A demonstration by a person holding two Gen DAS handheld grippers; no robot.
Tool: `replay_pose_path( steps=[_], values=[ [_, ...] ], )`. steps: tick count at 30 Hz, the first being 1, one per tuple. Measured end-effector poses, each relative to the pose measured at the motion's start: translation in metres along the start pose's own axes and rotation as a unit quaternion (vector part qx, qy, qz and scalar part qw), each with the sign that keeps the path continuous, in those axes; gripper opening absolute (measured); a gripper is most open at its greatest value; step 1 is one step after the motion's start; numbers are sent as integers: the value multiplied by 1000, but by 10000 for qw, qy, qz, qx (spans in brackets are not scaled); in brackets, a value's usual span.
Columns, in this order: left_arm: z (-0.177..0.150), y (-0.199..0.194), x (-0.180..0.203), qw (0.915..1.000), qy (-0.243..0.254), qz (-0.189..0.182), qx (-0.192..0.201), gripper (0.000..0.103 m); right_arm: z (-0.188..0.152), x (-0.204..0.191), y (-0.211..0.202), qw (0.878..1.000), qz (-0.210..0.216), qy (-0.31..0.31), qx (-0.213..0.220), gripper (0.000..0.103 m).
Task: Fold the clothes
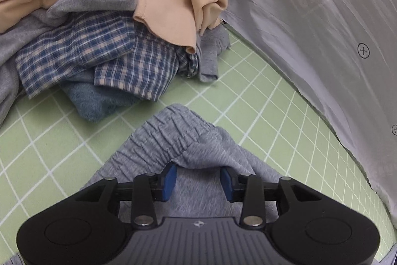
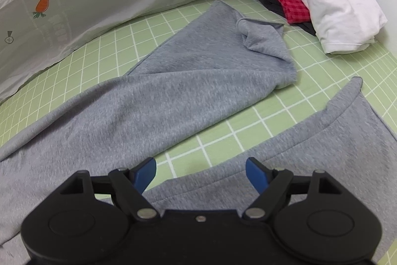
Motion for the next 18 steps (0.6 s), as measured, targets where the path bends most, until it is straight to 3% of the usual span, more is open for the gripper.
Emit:
replay_pose_path(
  steps=[3,5,7,12,18],
  values=[
    [1,-3,1,10000,31,57,7,42,-1,6,-1,9999,-92,75,9,84],
    [-4,-15,0,9999,100,71,98,53,-2,11,-1,9998,-141,136,19,84],
    [-11,-31,-2,9996,189,69,208,71,-4,16,-2,9996,-171,221,39,85],
    [-36,-78,-22,9990,279,51,336,78,-13,23,-5,9991,-120,398,93,87],
    [-73,-135,-87,9936,-335,928,543,79,-29,17,-19,9989,111,429,179,88]
  ],
)
Point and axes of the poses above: each gripper's, at about its wrist camera, not at the fingertips, and y roughly the way its jaws point, x to its right, z to its top, the point moved 3 cm from there along y, roughly the way its jaws point, and after that the axes turned 12 degrees about -y, right-handed, at the moved point
